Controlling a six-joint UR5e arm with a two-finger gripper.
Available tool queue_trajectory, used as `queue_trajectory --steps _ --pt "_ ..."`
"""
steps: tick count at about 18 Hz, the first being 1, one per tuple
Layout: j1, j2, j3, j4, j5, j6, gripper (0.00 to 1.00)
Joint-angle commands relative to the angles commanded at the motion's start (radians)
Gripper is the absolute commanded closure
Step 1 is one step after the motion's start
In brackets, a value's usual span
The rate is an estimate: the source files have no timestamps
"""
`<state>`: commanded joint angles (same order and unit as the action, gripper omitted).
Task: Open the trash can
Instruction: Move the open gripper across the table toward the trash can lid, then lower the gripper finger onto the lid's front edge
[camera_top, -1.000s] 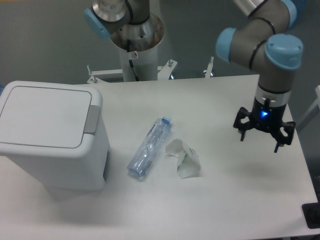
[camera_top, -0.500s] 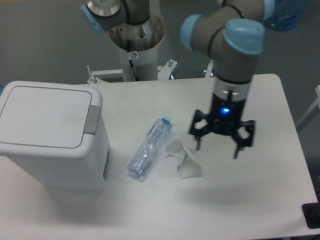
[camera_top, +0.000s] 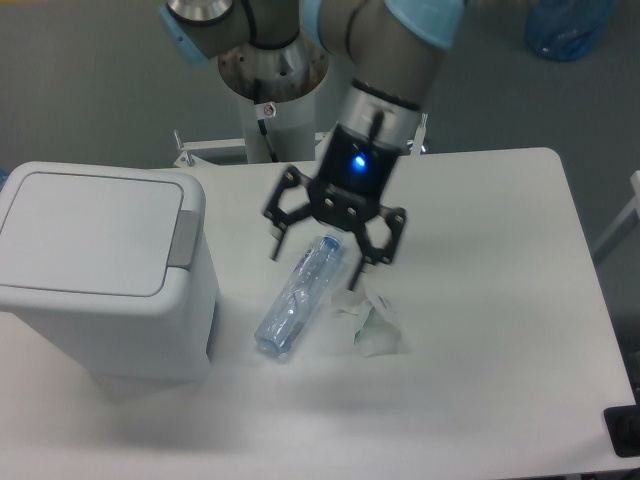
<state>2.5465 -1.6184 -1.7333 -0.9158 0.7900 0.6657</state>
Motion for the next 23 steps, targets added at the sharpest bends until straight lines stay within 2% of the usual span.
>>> queue_trajectory --steps 5,23 --pt "-0.063 -0.011 -0.025 0.026 0.002 0.003 0.0" --pt "-0.081 -0.049 -0.041 0.029 0.003 0.008 0.0"
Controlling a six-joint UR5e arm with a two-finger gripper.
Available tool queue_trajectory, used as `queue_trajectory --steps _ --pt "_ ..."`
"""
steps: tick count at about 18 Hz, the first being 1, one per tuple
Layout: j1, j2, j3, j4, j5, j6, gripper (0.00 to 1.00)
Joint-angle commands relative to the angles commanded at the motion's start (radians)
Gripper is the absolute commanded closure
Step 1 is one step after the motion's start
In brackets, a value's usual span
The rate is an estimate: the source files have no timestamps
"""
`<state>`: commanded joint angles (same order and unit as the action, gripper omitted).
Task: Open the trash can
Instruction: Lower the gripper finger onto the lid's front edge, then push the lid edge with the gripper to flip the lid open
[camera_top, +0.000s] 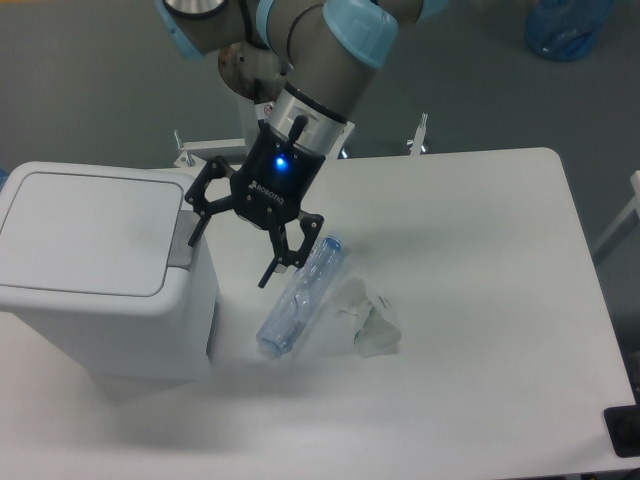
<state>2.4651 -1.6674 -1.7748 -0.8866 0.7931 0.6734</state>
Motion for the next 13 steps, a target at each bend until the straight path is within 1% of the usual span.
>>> queue_trajectory --steps 9,12,13 --pt "0.0 0.001 0.002 0.0 -0.002 -0.002 0.0" --pt "0.006 0.009 0.029 0.0 -0.002 0.0 0.0" --pt "0.026 0.009 0.053 0.0 0.006 0.002 0.0"
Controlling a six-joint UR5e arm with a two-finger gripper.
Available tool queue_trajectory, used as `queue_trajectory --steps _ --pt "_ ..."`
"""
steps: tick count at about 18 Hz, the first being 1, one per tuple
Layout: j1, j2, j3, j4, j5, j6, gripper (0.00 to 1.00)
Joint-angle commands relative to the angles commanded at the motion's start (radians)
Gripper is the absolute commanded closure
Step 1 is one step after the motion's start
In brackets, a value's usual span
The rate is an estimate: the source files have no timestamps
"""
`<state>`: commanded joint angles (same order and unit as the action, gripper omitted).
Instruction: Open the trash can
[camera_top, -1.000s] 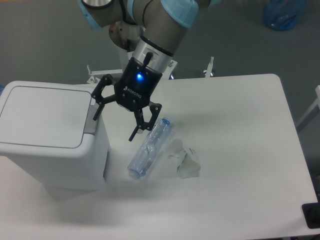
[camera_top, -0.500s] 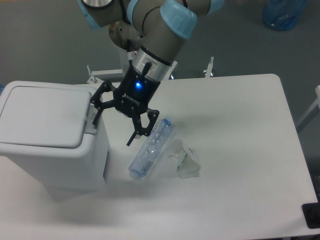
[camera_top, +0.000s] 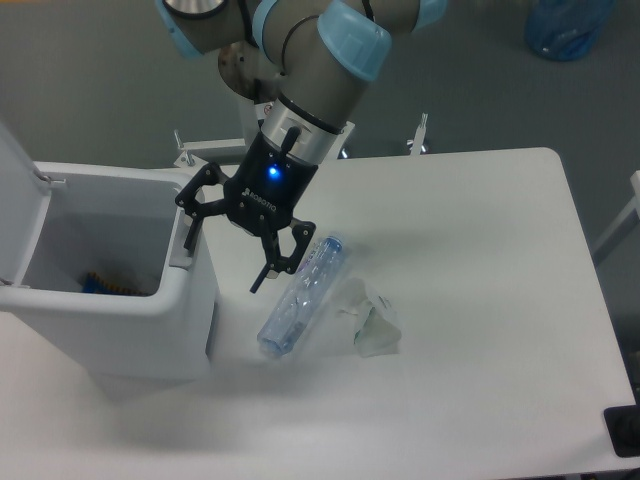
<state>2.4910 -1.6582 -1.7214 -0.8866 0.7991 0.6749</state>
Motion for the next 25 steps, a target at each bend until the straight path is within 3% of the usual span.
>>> queue_trajectory --steps 4,7,12,14,19,23,25 --pt "0.069 -0.018 0.063 0.015 0.017 0.005 0.0" --pt "0.126 -0.066 0.082 0.032 0.095 0.031 0.0" --pt "0.201 -0.176 0.039 0.032 0.473 0.297 0.0" --pt "0.232 -0.215 0.065 0.026 0.596 0.369 0.0" --pt "0.258 -0.296 0.16 0.017 0.643 0.448 0.0" --pt "0.25 -0.296 0.144 0.009 0.721 0.697 0.0" --pt "0.247 -0.295 0.128 0.011 0.742 0.723 0.0"
